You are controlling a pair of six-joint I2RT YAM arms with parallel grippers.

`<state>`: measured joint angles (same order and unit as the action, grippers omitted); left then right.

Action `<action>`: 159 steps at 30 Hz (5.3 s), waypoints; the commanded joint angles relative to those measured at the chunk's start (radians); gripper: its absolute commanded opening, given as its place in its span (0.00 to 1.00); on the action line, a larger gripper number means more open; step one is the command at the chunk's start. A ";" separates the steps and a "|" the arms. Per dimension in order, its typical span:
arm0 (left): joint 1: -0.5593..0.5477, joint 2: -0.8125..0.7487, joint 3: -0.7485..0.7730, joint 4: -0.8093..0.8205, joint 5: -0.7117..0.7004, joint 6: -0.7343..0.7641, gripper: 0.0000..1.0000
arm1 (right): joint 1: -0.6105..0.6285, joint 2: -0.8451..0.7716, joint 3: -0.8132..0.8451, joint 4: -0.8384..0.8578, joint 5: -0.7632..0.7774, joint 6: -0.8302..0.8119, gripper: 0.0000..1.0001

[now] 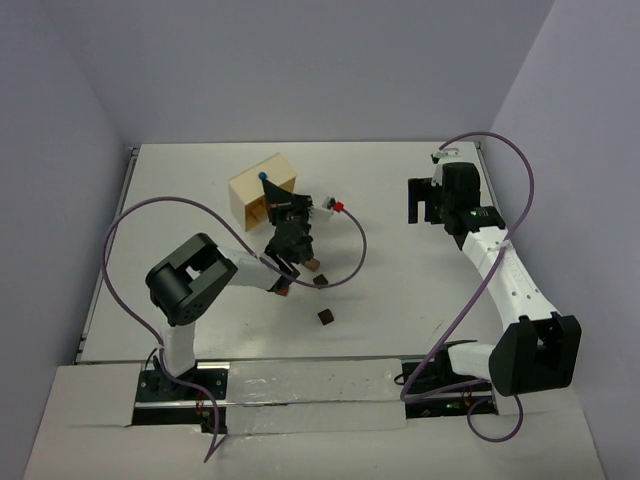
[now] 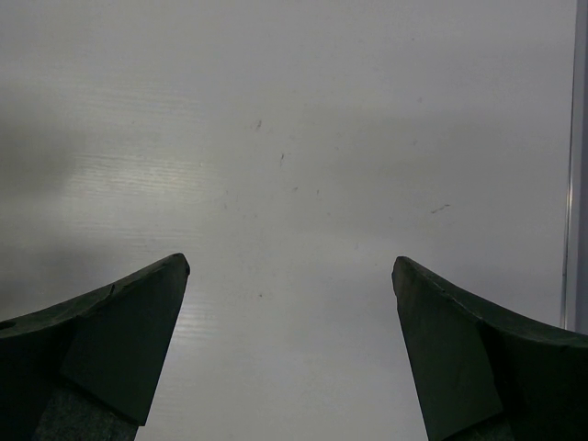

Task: Build the wood block tower

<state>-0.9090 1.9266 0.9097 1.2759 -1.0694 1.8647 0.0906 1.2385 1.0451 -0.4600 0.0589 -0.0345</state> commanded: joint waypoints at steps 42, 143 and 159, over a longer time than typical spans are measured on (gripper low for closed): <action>-0.162 -0.011 -0.005 0.583 -0.037 0.045 0.00 | -0.009 -0.039 0.016 -0.004 -0.018 0.016 1.00; -0.117 0.088 -0.039 0.586 0.183 0.316 0.00 | -0.011 -0.050 0.008 -0.001 -0.023 -0.009 1.00; -0.090 0.120 -0.046 0.585 0.163 0.360 0.00 | -0.013 -0.071 0.015 -0.008 -0.008 -0.029 1.00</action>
<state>-1.0509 2.0555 0.8199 1.3804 -0.8946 2.0081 0.0845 1.2030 1.0466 -0.4911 0.0357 -0.0445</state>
